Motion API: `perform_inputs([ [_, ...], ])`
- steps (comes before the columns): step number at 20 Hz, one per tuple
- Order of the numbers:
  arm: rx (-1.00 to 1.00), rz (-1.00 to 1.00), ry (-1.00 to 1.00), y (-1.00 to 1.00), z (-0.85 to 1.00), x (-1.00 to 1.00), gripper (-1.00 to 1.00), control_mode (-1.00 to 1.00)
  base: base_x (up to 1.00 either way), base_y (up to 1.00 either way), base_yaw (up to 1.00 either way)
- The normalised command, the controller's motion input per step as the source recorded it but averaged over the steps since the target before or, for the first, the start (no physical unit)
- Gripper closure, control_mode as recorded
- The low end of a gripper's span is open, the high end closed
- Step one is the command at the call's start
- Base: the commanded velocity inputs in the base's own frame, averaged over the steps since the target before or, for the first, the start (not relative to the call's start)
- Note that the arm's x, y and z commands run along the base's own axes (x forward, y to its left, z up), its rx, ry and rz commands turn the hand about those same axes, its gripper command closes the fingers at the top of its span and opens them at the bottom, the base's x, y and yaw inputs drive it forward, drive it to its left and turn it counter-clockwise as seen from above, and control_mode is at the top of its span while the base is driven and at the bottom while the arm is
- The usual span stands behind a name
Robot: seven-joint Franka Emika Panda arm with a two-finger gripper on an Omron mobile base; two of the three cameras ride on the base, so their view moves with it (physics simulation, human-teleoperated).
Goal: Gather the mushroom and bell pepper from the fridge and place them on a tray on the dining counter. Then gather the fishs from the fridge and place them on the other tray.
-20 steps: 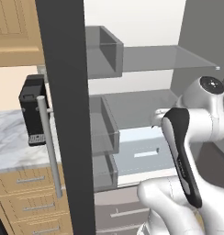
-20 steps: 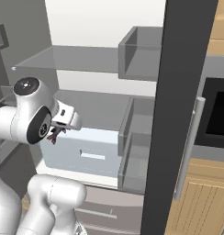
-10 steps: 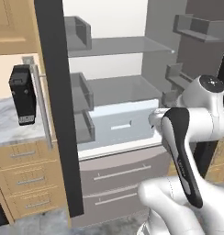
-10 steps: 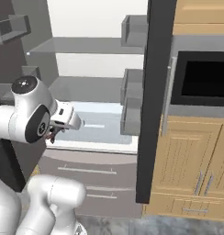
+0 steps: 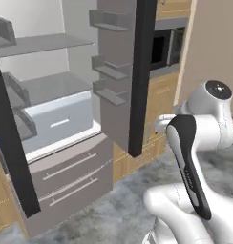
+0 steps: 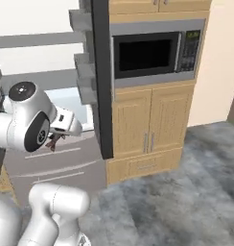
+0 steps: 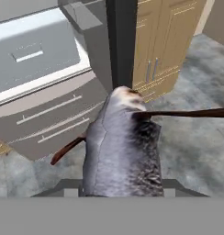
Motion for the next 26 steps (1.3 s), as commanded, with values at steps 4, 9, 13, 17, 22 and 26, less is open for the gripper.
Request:
perform_inputs([
  [4,0.0,0.0,0.0,0.0,0.0,0.0,1.0,1.0,-0.53,0.0,-0.92],
  [9,0.0,0.0,0.0,0.0,0.0,0.0,1.0,1.0,-0.32,0.0,-0.97],
  [13,0.0,0.0,0.0,0.0,0.0,0.0,1.0,1.0,-0.12,0.0,-0.93],
  [17,0.0,0.0,0.0,0.0,0.0,0.0,1.0,1.0,0.26,0.24,-0.7],
  [22,0.0,0.0,0.0,0.0,0.0,0.0,1.0,1.0,0.95,0.75,-0.23],
  [26,0.0,0.0,0.0,0.0,0.0,0.0,1.0,1.0,1.0,0.57,-0.12],
])
